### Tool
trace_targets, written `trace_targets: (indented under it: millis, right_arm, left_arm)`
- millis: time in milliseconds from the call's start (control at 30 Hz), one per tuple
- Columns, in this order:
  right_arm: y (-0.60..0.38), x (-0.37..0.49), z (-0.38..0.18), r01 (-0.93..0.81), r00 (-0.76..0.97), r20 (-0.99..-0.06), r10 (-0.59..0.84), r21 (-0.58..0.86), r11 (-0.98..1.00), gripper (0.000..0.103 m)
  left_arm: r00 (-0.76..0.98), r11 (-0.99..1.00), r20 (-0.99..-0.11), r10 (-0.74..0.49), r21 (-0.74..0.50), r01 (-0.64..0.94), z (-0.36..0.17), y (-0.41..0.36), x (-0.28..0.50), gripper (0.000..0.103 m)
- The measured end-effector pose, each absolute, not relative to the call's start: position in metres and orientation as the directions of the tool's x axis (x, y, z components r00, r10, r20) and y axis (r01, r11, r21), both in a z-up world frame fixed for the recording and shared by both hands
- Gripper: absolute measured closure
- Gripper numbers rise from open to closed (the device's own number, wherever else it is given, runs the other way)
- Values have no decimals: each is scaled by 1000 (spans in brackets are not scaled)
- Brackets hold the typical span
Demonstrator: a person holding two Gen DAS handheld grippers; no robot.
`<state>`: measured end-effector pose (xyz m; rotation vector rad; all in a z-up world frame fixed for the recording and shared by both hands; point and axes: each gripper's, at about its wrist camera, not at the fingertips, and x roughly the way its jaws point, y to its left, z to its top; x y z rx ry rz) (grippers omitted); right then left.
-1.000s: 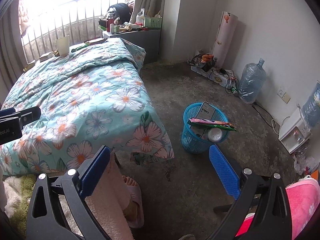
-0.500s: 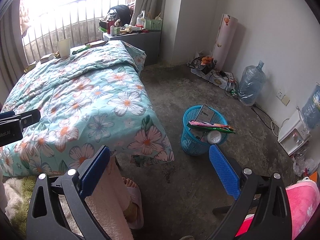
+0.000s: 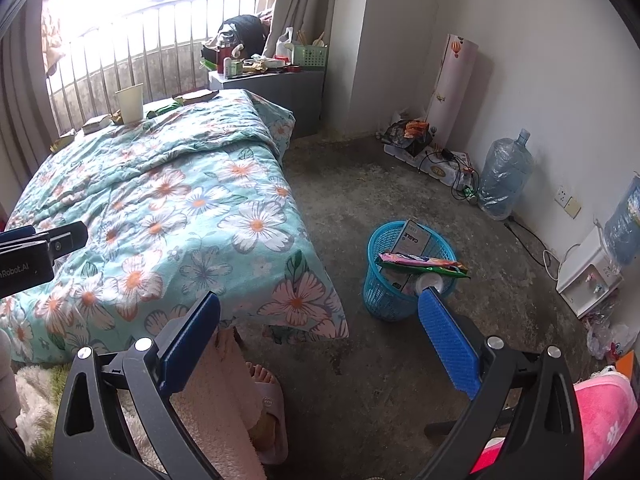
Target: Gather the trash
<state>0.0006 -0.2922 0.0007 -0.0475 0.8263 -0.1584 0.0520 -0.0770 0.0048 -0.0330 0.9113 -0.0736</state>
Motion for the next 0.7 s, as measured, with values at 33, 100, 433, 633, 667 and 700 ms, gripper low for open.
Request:
trace_targets:
  millis: [33,100,433,633,667,700]
  right_arm:
    - [-292,2,1,119,667,-728,-160,-108,987,6]
    - [-292,4,3,115,670,-724,-163,-116,987,6]
    - [-300,16,6,93,676,-723,-144,-110,990,6]
    - [-306,17,6,95,676,-723,-142,-105,990,6]
    - [-308,17,6,98,677,-722,-142,-104,990,6]
    - [-309,17,6,101,678,-721,-143,-102,990,6]
  left_arm:
    - [612,997,-787,-79,-62,49,6,-78,54,9]
    - [615,997,-784,-83,-69,46,9,-80,57,9]
    - [650,996,-755,-82,-85,28,26,-90,69,9]
    - [651,996,-755,-78,-84,21,27,-95,71,9]
    - [651,996,-755,-77,-81,24,27,-96,71,9]
    - [650,997,-756,-77,-80,26,27,-96,71,9]
